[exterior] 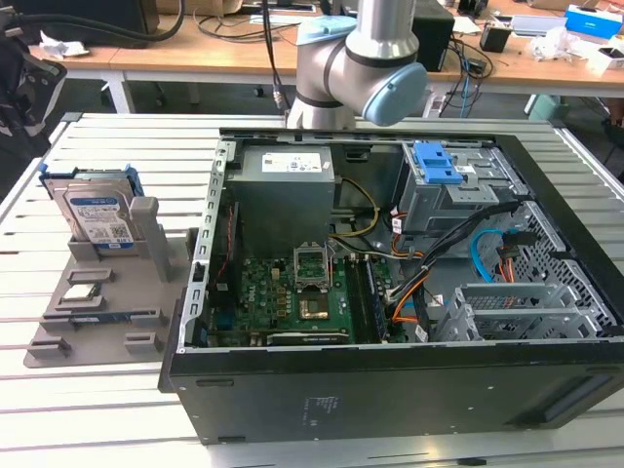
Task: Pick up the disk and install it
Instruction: 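Reach for the disk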
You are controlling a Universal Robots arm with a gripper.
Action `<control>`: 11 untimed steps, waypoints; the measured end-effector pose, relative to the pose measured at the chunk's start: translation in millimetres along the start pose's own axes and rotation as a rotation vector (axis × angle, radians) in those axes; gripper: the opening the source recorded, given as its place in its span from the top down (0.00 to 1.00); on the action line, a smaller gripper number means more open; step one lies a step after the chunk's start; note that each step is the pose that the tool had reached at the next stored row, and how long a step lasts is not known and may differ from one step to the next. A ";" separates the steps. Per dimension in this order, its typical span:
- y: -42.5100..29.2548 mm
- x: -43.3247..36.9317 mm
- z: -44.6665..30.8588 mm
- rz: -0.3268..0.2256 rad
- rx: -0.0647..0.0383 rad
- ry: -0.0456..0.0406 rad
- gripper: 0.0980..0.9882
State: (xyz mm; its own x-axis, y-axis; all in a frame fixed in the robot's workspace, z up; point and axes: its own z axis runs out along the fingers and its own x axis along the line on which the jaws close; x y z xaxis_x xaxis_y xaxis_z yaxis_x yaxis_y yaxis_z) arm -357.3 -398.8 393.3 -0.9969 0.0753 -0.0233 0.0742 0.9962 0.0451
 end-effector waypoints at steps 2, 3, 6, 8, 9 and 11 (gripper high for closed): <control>-0.3 3.9 -0.1 0.000 0.000 0.0000 0.99; -0.4 5.7 -0.1 0.000 0.000 0.0000 0.99; -0.7 9.1 -0.2 0.000 0.000 0.0000 0.99; -0.8 11.1 -0.3 0.000 0.000 0.0000 0.99; -1.0 13.0 -0.3 0.000 0.000 0.0000 0.99; -1.2 15.8 -0.5 0.000 0.000 0.0001 0.99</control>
State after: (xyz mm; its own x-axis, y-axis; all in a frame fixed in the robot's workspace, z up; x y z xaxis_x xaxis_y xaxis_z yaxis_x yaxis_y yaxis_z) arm -373.1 -398.8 393.3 -0.9969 0.0753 -0.0232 0.0742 0.9962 0.0451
